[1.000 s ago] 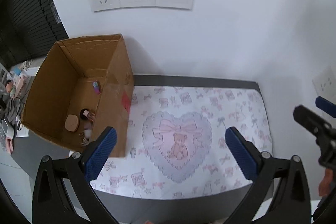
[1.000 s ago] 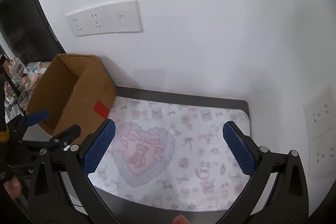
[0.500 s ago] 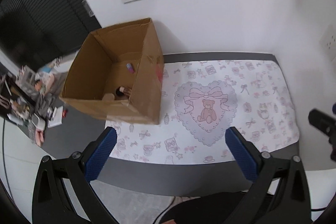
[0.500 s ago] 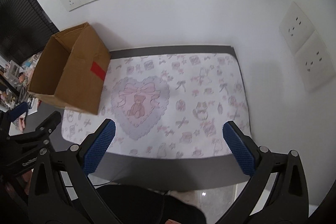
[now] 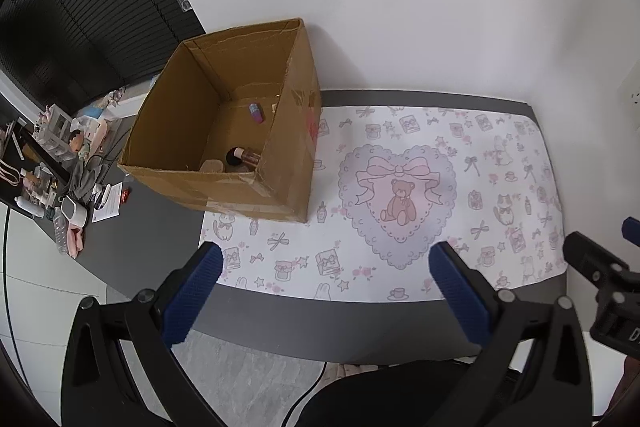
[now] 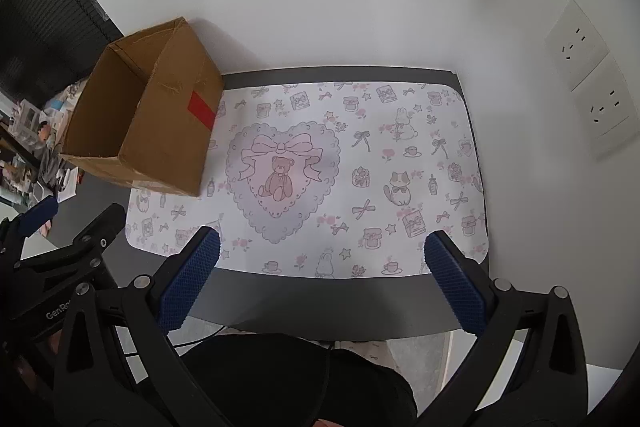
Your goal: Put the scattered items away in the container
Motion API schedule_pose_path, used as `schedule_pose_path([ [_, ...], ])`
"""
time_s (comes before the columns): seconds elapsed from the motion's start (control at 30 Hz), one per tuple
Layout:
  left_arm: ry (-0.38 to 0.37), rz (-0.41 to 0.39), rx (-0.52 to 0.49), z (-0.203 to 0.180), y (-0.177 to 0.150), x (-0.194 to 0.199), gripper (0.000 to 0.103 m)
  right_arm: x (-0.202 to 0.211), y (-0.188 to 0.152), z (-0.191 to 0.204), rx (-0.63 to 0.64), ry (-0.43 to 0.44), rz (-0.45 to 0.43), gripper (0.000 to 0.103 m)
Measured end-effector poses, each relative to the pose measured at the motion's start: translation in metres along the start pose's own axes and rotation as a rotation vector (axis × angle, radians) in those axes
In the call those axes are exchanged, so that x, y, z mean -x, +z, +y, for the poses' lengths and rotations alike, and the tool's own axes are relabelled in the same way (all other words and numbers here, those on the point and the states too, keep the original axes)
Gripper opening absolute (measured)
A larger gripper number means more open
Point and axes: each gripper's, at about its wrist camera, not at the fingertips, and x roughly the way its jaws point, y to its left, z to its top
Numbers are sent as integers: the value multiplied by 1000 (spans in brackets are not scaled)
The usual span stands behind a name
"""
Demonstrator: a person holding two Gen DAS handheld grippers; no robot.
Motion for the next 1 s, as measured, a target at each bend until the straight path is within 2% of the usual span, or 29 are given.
schedule_pose_path([
  [0.17, -12, 1, -6, 0, 1, -1, 103, -5, -1, 4, 11, -5, 19, 103],
  [0.37, -24, -7, -17, -2, 3, -1, 103, -2, -1, 5, 14, -13, 1, 103],
  [0.6, -23, -10, -26, -4, 4, -1, 103, 3, 2, 11, 27, 21, -23, 103],
  [1.0, -7, 10, 74, 31, -6, -6, 103, 2, 14, 39, 79, 81, -34, 103],
])
